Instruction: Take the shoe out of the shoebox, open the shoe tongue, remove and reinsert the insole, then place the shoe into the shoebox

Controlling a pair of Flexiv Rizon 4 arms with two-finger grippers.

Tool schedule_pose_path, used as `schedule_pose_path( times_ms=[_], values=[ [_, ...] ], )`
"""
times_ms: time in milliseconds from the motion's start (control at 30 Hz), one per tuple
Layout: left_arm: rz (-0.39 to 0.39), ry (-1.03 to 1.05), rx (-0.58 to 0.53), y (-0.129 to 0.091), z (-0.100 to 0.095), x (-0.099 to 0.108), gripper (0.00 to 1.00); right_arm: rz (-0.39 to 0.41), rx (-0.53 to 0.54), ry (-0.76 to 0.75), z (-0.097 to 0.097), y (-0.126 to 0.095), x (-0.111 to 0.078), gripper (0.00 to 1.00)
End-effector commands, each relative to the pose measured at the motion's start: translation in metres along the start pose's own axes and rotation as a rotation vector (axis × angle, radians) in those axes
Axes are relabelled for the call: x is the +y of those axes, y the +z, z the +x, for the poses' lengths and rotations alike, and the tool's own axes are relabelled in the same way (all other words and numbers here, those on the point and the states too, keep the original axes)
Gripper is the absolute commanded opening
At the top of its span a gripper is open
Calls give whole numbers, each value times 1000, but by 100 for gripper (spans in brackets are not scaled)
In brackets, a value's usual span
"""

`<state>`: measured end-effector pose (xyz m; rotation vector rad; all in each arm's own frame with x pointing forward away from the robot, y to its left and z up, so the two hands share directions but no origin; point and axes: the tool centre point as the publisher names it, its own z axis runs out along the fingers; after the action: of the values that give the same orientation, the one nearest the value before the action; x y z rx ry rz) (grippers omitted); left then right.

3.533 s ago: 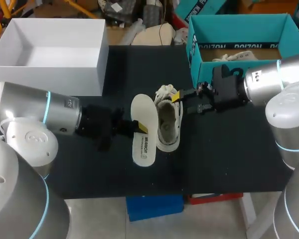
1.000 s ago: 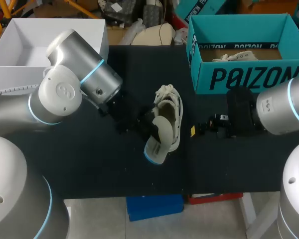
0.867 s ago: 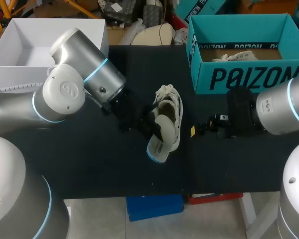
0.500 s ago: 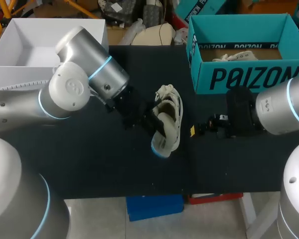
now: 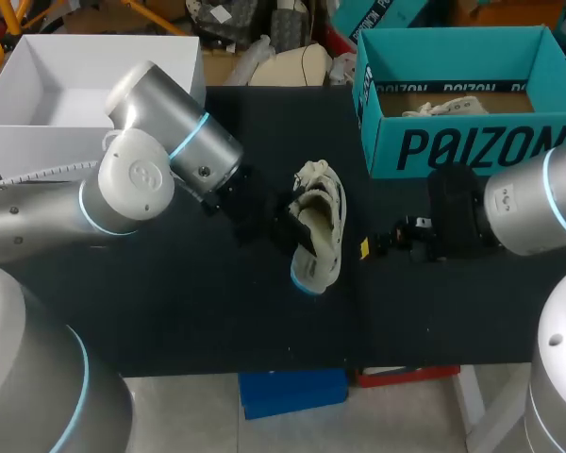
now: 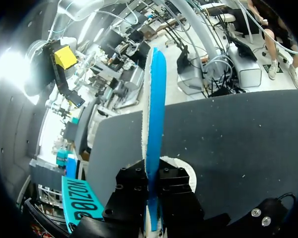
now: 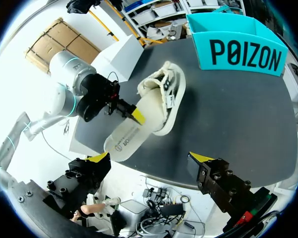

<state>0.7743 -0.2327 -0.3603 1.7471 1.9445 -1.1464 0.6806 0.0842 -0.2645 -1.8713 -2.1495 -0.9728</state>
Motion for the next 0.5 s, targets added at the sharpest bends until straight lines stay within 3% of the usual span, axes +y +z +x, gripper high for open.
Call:
schedule_pose_path(
  times_ms=[33, 500],
  values=[
    [-7, -2, -3, 10, -5, 9, 0, 0, -3, 1, 1, 1, 0, 100],
    [-30, -5, -25, 17, -16, 38, 0, 0, -3, 1, 1, 1, 0, 100]
  ],
)
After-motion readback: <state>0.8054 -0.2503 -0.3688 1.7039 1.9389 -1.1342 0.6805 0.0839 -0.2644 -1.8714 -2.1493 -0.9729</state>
